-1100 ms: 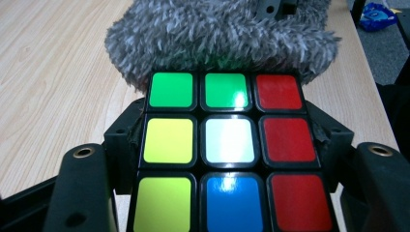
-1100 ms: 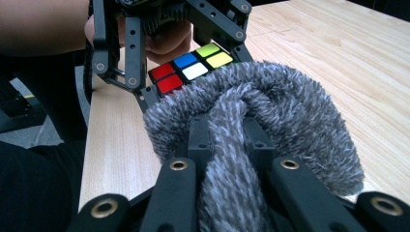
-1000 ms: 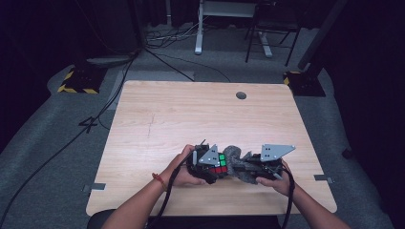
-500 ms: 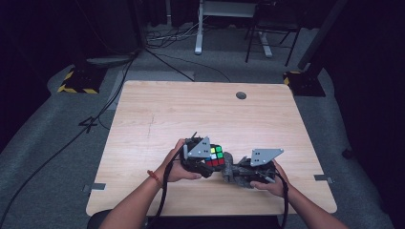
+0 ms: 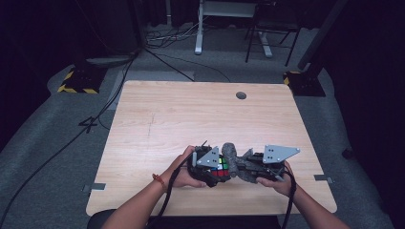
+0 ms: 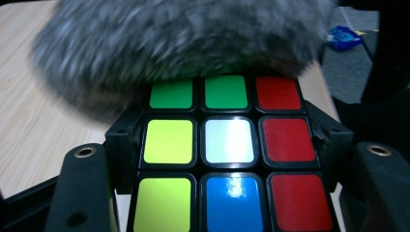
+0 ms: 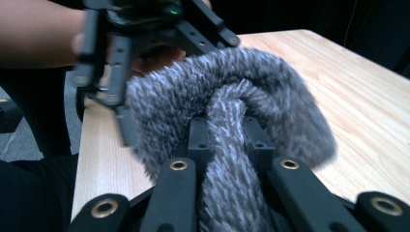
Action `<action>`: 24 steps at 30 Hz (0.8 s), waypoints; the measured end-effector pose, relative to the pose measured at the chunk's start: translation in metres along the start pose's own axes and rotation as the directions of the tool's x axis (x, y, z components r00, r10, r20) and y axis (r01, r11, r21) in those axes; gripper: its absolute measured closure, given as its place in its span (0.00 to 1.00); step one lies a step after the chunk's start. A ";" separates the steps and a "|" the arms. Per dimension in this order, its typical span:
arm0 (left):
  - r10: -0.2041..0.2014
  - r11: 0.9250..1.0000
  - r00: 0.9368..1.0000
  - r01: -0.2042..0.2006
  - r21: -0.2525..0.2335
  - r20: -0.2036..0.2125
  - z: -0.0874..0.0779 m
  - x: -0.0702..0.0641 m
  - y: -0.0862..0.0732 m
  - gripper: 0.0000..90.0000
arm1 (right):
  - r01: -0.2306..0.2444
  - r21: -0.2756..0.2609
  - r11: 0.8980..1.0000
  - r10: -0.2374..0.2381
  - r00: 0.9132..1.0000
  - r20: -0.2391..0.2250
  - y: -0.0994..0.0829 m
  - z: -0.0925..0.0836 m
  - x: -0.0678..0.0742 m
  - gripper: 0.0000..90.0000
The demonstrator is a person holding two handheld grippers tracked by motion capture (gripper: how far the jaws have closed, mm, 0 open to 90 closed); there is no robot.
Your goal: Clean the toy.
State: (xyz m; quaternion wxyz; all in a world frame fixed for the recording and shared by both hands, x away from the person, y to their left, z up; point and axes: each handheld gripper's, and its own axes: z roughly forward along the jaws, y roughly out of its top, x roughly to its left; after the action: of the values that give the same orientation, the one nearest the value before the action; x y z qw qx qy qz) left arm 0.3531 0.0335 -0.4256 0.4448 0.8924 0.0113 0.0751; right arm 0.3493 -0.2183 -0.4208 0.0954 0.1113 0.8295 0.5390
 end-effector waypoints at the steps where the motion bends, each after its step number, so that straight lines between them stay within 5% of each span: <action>1: -0.002 1.000 1.000 0.002 -0.007 -0.002 -0.002 0.000 0.001 0.37 | -0.008 0.004 1.000 0.008 1.000 -0.001 -0.002 0.001 -0.001 0.88; 3: -0.021 0.998 1.000 0.022 -0.051 0.013 -0.008 0.002 0.001 0.37 | -0.016 0.032 0.999 0.016 1.000 0.004 -0.007 0.004 -0.003 0.87; 13: -0.040 0.995 0.998 0.036 -0.095 -0.046 -0.027 0.010 0.001 0.37 | -0.019 0.125 0.992 0.025 0.999 -0.044 -0.018 0.023 0.001 0.87; 24: -0.044 0.998 0.999 0.044 -0.041 0.022 -0.006 0.007 -0.004 0.37 | -0.007 0.016 1.000 0.008 0.999 -0.037 -0.006 0.003 0.000 0.87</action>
State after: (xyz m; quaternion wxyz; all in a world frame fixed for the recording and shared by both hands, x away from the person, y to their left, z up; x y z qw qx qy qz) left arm 0.3592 0.0413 -0.4239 0.4647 0.8833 0.0247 0.0563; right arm 0.3496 -0.2174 -0.4272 0.0771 0.1053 0.8350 0.5346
